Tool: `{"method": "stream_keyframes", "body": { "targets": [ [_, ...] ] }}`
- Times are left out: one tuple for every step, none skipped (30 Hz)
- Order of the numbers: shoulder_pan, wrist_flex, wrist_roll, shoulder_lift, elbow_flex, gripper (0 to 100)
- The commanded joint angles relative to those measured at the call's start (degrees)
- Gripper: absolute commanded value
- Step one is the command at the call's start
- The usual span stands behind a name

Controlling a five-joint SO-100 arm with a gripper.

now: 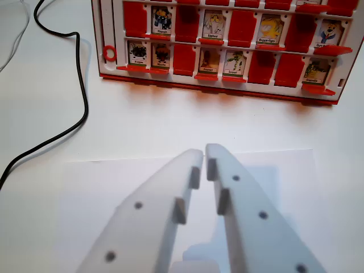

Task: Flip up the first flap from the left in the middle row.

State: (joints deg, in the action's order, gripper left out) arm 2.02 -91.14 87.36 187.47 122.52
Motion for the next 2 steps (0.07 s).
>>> {"method": "stream_keyframes", "body": {
  "targets": [
    [-0.2,0.8,0.62,0.0,-1.5,0],
    [-0.2,0.8,0.62,0.0,-1.5,0]
  ]
}}
